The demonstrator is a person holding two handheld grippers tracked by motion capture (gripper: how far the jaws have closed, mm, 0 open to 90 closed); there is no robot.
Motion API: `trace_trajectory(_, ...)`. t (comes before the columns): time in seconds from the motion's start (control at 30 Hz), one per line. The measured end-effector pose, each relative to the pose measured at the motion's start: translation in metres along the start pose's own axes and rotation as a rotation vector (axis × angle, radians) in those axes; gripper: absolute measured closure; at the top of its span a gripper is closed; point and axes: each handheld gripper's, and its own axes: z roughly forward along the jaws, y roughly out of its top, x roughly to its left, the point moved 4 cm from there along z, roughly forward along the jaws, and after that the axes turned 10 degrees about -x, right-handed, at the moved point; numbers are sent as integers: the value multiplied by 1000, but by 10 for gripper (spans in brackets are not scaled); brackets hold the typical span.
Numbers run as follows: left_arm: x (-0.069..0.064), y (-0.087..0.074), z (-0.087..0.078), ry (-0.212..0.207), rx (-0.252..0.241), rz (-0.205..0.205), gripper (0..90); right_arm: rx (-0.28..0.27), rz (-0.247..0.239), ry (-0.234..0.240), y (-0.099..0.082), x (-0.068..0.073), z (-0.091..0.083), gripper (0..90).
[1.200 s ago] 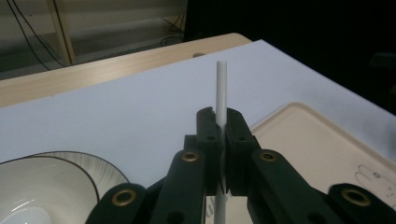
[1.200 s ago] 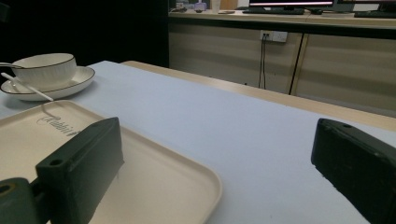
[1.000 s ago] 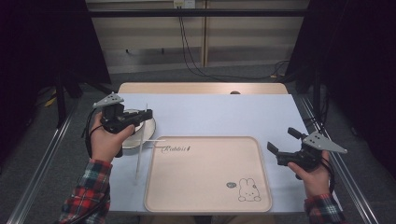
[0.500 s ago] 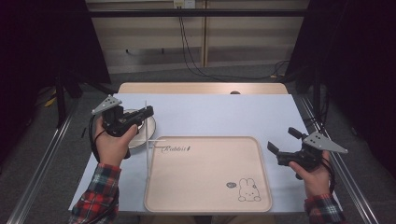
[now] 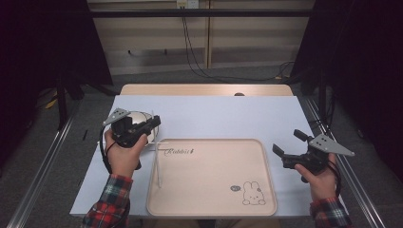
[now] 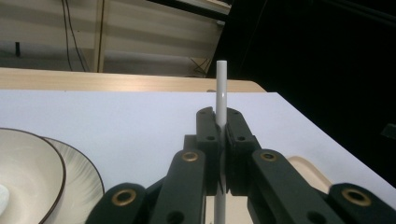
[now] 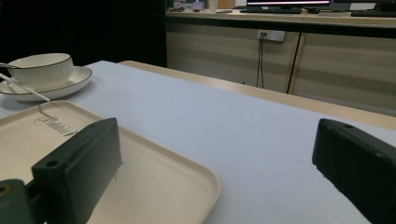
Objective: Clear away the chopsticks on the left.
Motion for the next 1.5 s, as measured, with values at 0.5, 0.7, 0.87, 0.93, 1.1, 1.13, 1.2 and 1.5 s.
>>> trace_trajectory(0.5, -3, -25, 7, 82, 20, -16, 868, -3, -2, 2, 0, 0, 0, 7)
trace_trajectory(0.7, -4, -36, 11, 92, 47, -40, 868, -3, -2, 3, 0, 0, 0, 7)
trace_trajectory(0.87, -4, -46, 16, 101, 73, -50, 867, 2, 3, 1, 0, 1, 0, 7)
trace_trajectory(0.93, -4, -50, 18, 99, 86, -50, 866, 3, 3, 1, 0, 1, 0, 7)
trace_trajectory(1.1, -2, -61, 21, 102, 109, -62, 866, 2, -3, 1, 0, 1, 0, 7)
trace_trajectory(1.13, -2, -63, 21, 103, 112, -68, 865, 4, -2, 1, 0, 1, 0, 7)
trace_trajectory(1.2, -2, -66, 22, 105, 124, -63, 865, 2, -3, 1, 0, 1, 0, 7)
trace_trajectory(1.5, -4, -75, 26, 107, 157, -84, 865, 8, -1, 7, -1, 1, 1, 7)
